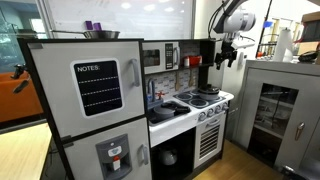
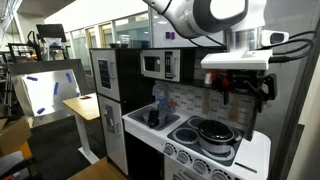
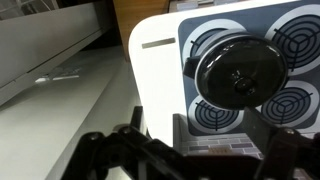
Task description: Push the grey pot to the left side of the stove
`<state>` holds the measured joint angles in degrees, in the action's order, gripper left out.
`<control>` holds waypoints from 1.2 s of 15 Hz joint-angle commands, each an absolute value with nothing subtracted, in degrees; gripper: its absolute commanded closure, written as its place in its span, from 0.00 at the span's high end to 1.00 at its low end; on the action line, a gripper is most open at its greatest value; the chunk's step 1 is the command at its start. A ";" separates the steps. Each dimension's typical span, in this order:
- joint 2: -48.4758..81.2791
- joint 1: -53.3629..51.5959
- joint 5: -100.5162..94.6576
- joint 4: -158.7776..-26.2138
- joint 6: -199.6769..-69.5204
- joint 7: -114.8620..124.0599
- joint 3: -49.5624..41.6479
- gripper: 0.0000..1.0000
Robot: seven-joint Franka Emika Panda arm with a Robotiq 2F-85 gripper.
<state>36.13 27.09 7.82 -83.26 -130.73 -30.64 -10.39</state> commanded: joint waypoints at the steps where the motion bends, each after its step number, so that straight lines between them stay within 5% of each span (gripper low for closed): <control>1: 41.63 30.63 8.42 -74.63 -126.66 -30.83 -7.94 1.00; 8: 49.64 34.76 8.43 -64.23 -122.72 -30.73 -5.65 1.00; 10: 51.50 35.53 8.29 -61.72 -121.72 -30.60 -5.08 0.74; 18: 57.85 37.85 8.40 -53.01 -119.70 -30.62 -2.58 0.18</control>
<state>54.96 36.33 7.84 -58.44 -122.79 -30.56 -4.39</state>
